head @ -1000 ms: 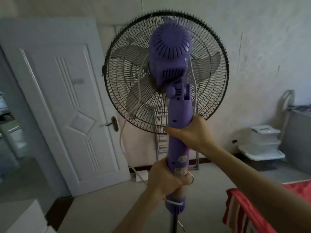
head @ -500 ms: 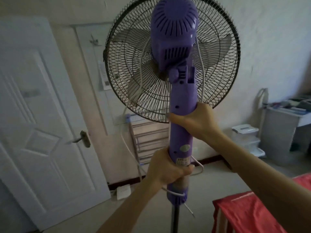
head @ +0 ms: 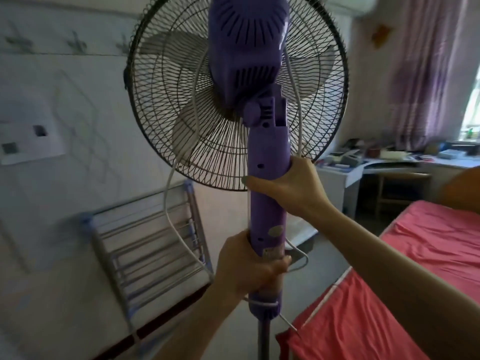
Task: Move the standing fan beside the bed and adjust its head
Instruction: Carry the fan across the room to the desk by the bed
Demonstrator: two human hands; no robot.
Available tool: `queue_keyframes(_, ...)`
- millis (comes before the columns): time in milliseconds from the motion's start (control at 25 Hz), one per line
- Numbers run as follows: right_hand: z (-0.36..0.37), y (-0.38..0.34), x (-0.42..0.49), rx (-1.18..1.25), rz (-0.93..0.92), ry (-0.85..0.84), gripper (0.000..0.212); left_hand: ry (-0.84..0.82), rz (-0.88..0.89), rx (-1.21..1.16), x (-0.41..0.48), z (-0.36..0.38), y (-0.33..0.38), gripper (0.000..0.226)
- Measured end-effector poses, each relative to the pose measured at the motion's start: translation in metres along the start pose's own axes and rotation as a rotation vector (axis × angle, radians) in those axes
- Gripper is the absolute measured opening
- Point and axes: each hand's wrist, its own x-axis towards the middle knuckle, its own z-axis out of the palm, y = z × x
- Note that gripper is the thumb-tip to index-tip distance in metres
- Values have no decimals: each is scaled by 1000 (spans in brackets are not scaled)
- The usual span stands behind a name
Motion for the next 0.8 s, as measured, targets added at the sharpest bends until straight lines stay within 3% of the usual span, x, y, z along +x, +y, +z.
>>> queue_keyframes(200,61,30,79,-129,51,168,56,-122,94,-81,111,-3,-55,39)
queue_keyframes(400,106,50,156,-209,130,288,60,-254,168,-110,217,-14,-87,43)
queue_keyframes(640,133,78,214,-250,185,370,58,-362,263,-90,302,-9,-115,52)
queue_keyframes(800,140,112,258,-229,183,386,60,-423,273,-72,358,8,-128,42)
